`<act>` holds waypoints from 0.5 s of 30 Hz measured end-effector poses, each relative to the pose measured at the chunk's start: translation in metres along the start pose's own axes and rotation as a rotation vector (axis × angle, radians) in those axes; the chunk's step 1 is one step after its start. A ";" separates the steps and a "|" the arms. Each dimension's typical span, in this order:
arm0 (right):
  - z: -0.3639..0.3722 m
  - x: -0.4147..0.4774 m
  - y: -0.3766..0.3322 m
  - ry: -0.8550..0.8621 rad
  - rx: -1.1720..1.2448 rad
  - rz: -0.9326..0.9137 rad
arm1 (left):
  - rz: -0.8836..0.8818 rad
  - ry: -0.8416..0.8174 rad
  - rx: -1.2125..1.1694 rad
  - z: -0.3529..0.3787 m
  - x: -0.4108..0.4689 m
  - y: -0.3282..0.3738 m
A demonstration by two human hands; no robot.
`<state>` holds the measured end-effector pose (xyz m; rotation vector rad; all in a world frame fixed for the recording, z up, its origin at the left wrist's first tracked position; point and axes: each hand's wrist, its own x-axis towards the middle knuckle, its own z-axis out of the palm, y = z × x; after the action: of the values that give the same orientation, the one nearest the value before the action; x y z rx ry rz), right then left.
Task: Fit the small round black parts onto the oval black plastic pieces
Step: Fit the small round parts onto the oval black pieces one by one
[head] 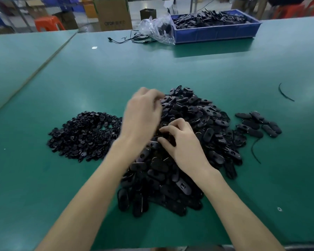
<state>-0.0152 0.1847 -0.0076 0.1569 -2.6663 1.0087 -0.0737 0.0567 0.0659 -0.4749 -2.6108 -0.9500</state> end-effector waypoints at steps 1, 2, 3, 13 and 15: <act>-0.001 0.000 0.001 0.002 0.000 -0.008 | -0.051 0.018 0.104 -0.010 0.000 -0.019; 0.000 0.000 0.001 0.002 -0.014 -0.001 | -0.105 0.024 0.213 -0.018 -0.002 -0.038; -0.001 0.000 0.000 0.007 -0.031 -0.012 | -0.160 0.023 0.314 -0.026 -0.004 -0.056; -0.003 0.001 -0.005 0.001 -0.094 0.060 | -0.372 -0.002 0.552 -0.030 -0.021 -0.126; -0.003 0.001 -0.005 0.005 -0.091 0.072 | -0.368 0.034 0.521 -0.029 -0.022 -0.128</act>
<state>-0.0146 0.1835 -0.0020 0.0393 -2.7246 0.9050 -0.1020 -0.0595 0.0070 0.1552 -2.8168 -0.3268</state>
